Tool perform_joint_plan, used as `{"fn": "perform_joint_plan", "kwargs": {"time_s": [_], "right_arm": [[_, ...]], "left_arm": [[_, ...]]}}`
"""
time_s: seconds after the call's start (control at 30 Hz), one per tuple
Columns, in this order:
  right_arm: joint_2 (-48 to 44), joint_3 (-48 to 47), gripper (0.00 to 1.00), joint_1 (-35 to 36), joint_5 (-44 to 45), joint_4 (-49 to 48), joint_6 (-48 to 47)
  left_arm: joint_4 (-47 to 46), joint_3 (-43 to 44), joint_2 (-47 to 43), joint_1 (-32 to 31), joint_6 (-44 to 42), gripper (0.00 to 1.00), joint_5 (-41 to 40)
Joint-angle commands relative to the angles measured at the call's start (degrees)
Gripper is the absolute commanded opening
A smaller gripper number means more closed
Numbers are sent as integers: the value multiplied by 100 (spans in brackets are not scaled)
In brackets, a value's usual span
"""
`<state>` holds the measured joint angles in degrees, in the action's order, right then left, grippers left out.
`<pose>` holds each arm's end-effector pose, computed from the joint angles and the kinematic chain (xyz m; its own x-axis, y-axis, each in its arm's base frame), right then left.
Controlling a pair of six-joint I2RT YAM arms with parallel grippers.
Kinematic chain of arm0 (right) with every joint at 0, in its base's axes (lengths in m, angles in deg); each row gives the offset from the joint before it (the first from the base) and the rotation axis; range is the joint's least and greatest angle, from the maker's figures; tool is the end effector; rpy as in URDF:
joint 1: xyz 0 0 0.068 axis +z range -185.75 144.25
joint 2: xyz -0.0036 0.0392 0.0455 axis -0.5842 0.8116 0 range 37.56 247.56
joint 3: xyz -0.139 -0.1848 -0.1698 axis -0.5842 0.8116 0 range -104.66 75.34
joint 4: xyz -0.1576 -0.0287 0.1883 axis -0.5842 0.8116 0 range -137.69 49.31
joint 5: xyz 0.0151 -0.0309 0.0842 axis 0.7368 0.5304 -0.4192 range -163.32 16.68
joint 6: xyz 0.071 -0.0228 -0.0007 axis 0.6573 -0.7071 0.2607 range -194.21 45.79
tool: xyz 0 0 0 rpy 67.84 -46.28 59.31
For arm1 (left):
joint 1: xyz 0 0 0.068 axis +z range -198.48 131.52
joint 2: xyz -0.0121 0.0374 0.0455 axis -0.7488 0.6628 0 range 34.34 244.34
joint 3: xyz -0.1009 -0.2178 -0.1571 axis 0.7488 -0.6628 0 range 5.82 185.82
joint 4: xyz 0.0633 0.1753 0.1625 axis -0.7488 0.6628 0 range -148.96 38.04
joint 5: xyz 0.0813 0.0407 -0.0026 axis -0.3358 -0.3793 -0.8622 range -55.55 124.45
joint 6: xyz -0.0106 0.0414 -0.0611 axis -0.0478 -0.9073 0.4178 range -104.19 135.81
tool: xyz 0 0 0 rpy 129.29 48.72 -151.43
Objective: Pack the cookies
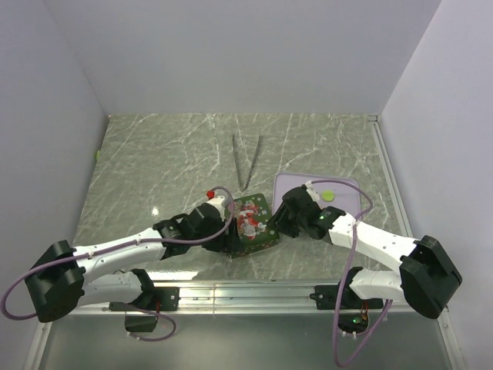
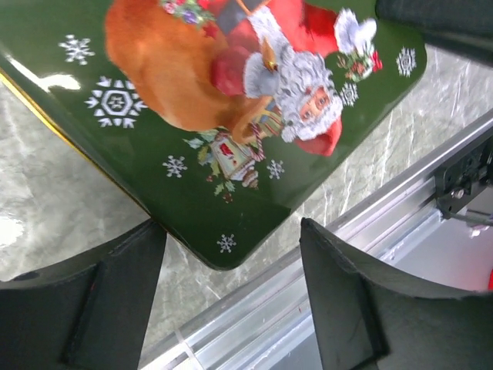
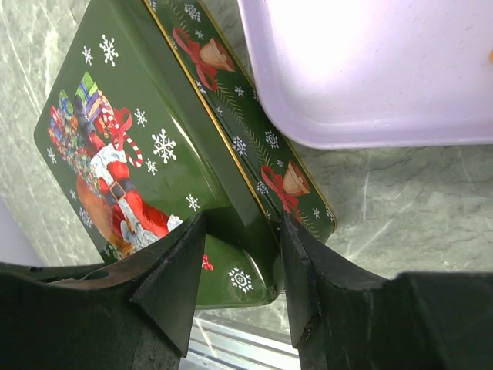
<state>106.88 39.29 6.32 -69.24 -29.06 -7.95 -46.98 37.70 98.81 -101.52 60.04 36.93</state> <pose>0.1744 0.1514 0.1908 -0.8171 0.4924 -0.2996 0.2787 0.7925 0.5424 0.1320 -0.1800 0.1958 -0.8721 0.0000 -0.4893 0.2910 0.8039 -0.5187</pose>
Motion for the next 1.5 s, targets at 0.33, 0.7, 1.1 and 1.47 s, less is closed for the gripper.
{"fn": "perform_joint_plan", "kwargs": {"time_s": [0.33, 0.7, 1.1, 1.47], "right_arm": [[-199, 213, 53, 65, 278, 843, -219], [-217, 213, 63, 56, 348, 923, -263], [-120, 283, 59, 74, 234, 782, -298], [-164, 397, 67, 74, 304, 914, -421]], "left_arm": [[-57, 802, 13, -822, 385, 99, -134], [576, 1049, 110, -1253, 455, 99, -608], [708, 487, -496, -1578, 1026, 100, -767], [962, 345, -1198, -1736, 1273, 99, -925]]}}
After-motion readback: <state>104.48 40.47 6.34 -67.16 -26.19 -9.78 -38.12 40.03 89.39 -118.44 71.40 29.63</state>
